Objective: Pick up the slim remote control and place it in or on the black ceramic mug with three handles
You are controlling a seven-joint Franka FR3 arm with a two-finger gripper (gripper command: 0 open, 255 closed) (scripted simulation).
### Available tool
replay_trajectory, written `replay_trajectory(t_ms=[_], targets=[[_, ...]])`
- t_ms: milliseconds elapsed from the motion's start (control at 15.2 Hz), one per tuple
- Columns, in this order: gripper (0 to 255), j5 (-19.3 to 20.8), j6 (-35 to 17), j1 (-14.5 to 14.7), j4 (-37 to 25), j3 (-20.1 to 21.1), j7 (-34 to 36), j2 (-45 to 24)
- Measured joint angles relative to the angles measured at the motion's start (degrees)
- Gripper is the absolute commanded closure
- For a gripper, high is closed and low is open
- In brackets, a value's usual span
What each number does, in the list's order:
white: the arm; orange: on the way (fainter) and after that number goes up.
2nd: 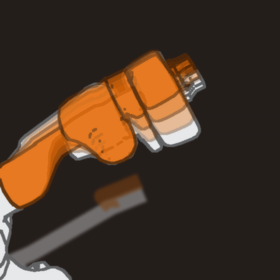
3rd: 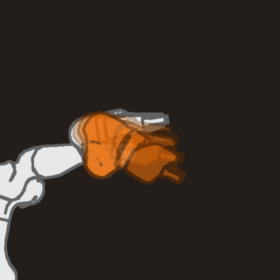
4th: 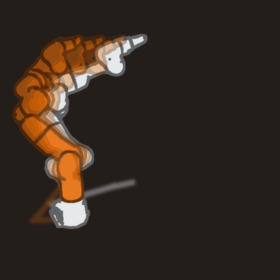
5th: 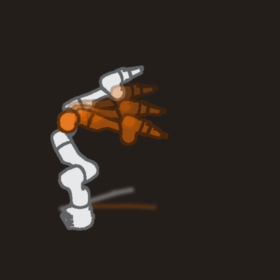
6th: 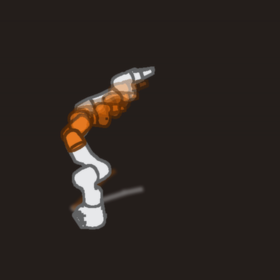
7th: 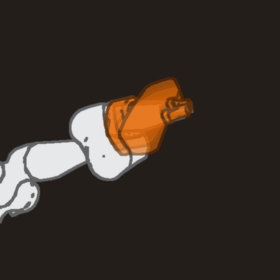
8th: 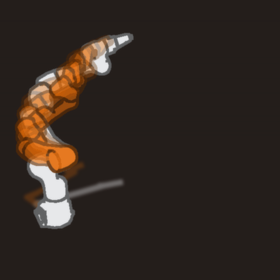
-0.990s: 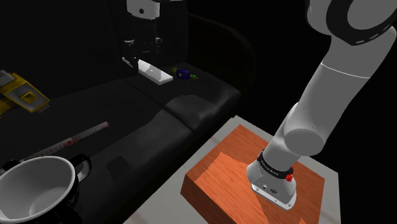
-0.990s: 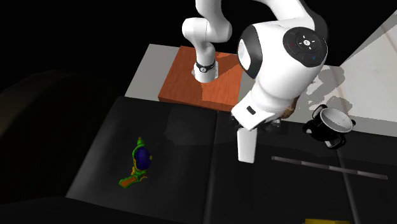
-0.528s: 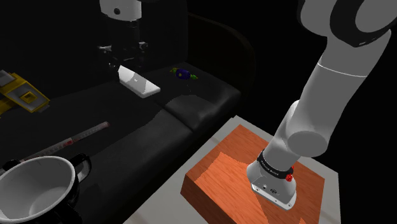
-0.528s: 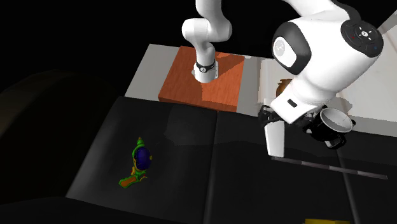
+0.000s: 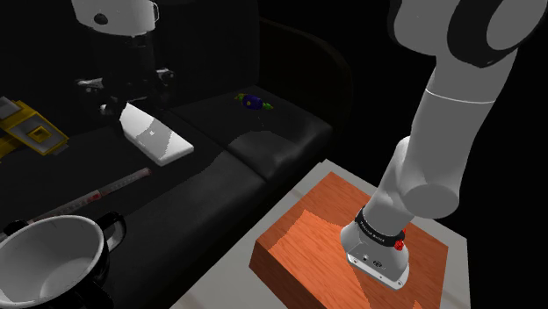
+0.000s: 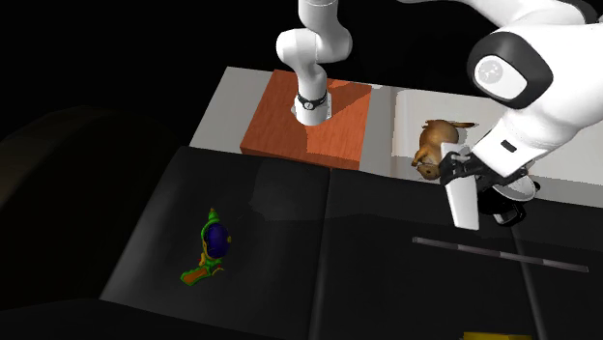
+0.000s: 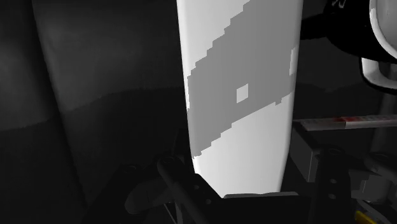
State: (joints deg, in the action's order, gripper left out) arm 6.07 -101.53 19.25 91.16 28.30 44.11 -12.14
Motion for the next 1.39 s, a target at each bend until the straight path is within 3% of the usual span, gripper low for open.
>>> replay_trajectory(t_ms=[462, 726, 924, 1386], targets=[[255, 4.7, 3.4, 8.4, -10.8, 2.3, 9.9, -8.8], [255, 7.8, 7.0, 14.5, -20.0, 2.7, 14.8, -15.2], [255, 10.5, 10.9, 20.3, -30.2, 2.3, 17.7, -21.7], [255, 11.0, 7.0, 20.8, -27.1, 2.2, 19.1, -22.8]])
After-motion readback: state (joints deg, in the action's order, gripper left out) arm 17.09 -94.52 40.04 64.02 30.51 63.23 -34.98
